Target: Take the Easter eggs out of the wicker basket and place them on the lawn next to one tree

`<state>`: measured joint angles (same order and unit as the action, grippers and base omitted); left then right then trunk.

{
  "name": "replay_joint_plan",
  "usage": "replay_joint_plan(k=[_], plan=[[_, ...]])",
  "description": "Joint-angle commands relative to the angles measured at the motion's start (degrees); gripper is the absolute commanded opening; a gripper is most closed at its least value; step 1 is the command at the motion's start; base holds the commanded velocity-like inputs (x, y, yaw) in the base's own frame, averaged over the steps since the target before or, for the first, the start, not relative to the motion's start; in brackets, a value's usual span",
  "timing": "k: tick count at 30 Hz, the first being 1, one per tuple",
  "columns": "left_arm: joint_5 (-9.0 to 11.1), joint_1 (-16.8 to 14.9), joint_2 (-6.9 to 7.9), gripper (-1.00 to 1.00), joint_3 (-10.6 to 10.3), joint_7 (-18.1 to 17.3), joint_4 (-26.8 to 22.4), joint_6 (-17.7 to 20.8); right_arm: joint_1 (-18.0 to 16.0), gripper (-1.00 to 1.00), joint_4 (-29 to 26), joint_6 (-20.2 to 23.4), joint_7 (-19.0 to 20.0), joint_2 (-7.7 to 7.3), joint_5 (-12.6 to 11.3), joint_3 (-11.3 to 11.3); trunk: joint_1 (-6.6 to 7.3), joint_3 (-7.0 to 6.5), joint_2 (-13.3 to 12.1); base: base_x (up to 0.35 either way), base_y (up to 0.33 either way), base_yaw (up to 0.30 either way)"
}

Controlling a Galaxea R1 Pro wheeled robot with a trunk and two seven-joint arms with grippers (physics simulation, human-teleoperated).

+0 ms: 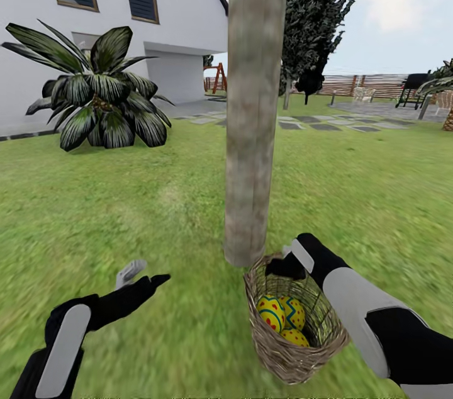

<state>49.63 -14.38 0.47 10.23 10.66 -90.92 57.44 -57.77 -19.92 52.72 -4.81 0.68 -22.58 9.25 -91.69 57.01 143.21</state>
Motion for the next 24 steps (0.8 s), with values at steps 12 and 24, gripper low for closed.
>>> replay_joint_plan(k=[12, 24], plan=[[4.3, -5.6, 1.40, 1.00, 5.7, 0.2, -1.7, 0.2, 0.1, 1.00, 1.9, -2.7, -0.5, -0.09, -0.6, 0.4, -0.30, 2.72, 0.2, 0.000, 0.000, 0.000], [4.4, -5.7, 1.52, 1.00, 6.9, 0.2, -1.7, 0.2, 0.2, 1.00, 2.1, -4.4, -0.5, -0.19, -0.6, 0.3, -0.61, 5.38, 0.4, 0.000, 0.000, 0.000]])
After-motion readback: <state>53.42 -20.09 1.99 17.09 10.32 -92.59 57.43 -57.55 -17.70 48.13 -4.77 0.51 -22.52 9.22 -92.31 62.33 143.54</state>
